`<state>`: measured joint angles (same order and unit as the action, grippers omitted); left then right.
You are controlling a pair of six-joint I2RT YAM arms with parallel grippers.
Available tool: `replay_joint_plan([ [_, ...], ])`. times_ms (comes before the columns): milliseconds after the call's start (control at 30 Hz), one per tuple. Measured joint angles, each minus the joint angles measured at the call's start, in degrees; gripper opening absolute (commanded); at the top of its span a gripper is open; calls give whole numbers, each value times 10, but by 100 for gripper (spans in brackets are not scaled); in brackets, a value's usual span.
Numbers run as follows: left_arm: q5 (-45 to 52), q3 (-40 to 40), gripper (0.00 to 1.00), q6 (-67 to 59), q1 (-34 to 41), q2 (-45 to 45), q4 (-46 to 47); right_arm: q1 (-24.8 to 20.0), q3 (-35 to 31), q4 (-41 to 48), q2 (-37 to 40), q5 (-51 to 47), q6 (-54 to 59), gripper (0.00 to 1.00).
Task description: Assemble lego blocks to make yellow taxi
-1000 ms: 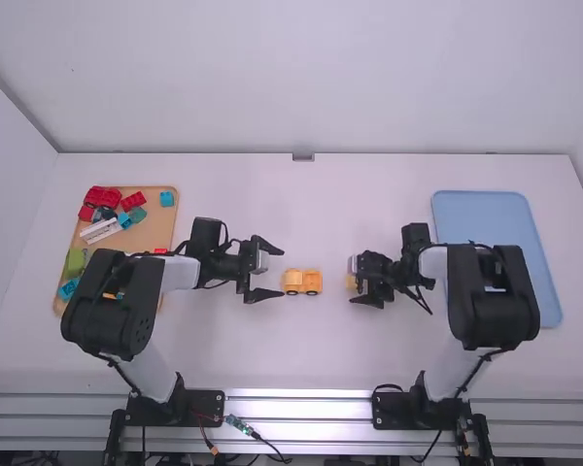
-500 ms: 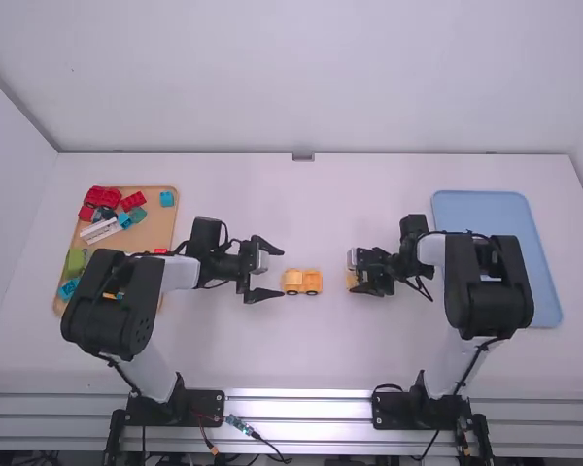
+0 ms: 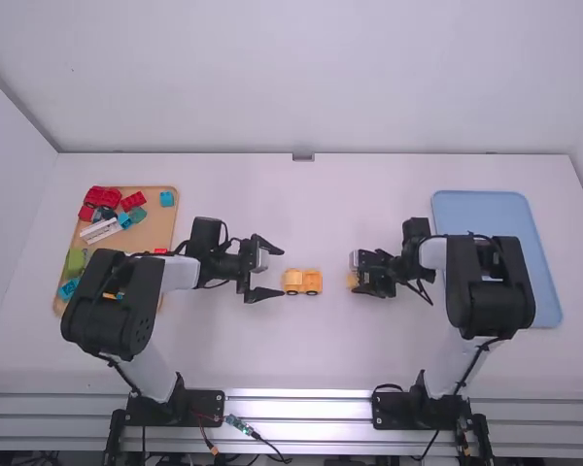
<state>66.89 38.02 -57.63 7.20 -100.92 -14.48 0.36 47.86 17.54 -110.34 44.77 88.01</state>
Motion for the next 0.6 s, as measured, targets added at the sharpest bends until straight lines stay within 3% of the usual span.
replay_joint_plan([
  [100,0,0,99,2,0,0,0,0,-3,1,0,1,4,48],
  [133,0,0,99,4,0,0,0,0,-3,2,0,1,5,41],
  [600,-18,0,99,-7,26,0,2,0,-3,0,0,7,-1,27],
])
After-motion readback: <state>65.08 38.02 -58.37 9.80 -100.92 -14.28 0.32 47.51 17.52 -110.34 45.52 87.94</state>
